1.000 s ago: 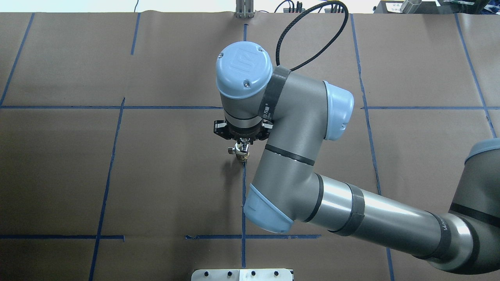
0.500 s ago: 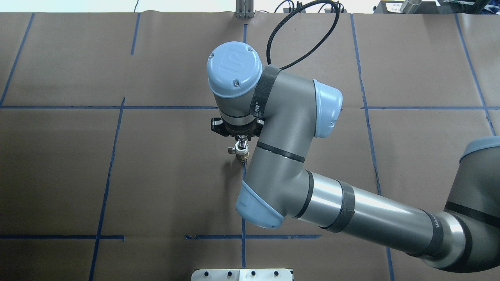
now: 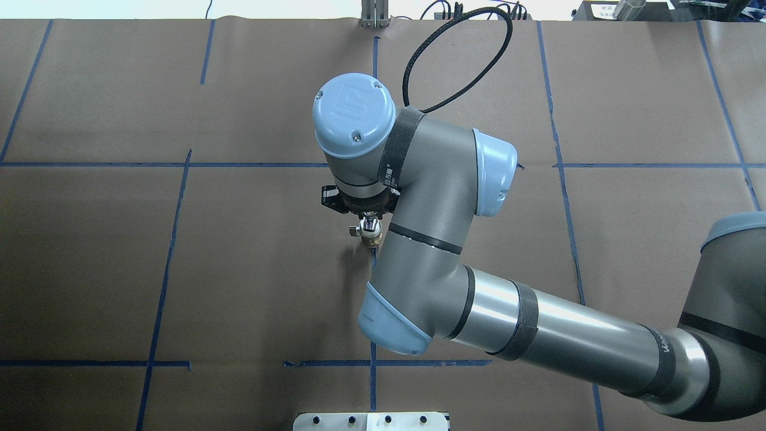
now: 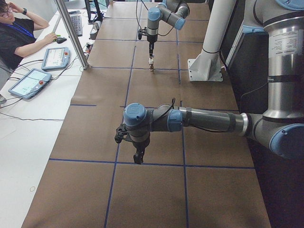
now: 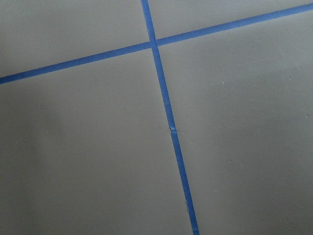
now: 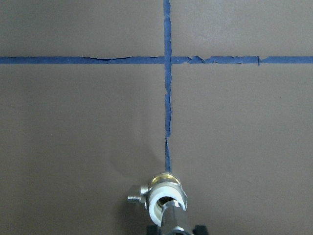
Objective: Assemble PPR valve and pipe with both arms
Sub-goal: 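Press the chrome valve down onto the white fitting with the right gripper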
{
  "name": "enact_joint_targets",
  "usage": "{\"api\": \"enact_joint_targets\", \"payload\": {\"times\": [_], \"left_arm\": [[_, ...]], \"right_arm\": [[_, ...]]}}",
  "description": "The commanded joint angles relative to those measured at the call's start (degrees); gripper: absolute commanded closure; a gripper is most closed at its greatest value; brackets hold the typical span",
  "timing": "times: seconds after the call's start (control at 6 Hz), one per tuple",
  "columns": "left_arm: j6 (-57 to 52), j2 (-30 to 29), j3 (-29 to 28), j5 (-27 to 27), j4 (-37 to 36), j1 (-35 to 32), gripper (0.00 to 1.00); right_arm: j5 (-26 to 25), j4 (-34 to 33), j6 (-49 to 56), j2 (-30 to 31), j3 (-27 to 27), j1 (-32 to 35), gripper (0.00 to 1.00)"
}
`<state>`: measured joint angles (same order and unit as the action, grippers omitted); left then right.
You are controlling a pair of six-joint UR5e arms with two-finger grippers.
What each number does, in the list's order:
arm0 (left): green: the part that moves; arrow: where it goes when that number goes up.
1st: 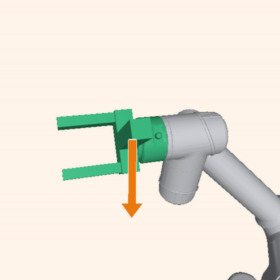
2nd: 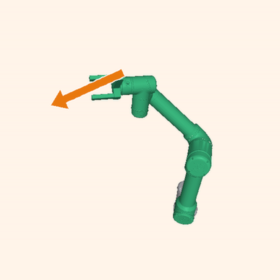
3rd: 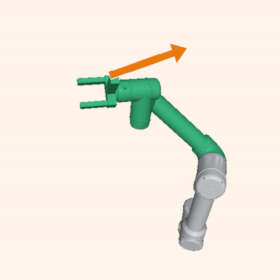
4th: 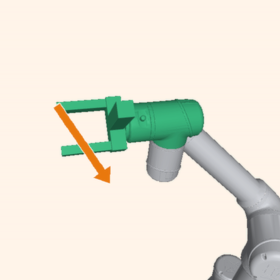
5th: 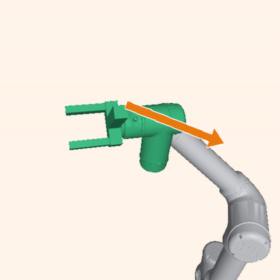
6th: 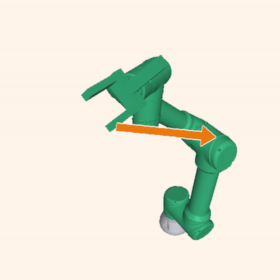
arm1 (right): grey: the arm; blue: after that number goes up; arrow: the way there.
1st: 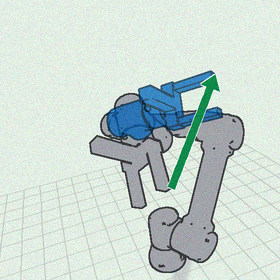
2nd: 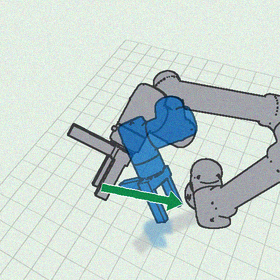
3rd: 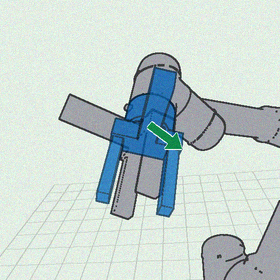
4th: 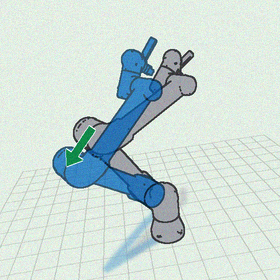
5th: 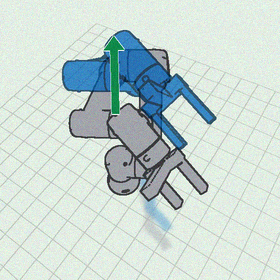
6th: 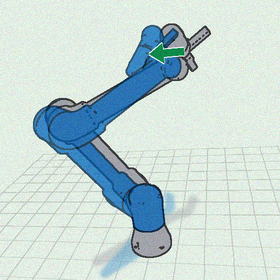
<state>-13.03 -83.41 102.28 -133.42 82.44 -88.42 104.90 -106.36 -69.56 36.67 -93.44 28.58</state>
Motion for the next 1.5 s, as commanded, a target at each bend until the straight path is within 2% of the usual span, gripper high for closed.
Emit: {"api": "enact_joint_targets", "payload": {"times": [0.0,1.33], "left_arm": [[0.02,0.0,0.12,0.0,0.0,0.0,0.0],[-0.07,0.0,-0.24,0.0,0.0,0.0,0.0]], "right_arm": [[-0.05,0.01,-0.32,-0.02,0.53,-0.72,1.0],[-1.19,0.8,0.65,-0.28,0.45,-0.37,1.0]]}}
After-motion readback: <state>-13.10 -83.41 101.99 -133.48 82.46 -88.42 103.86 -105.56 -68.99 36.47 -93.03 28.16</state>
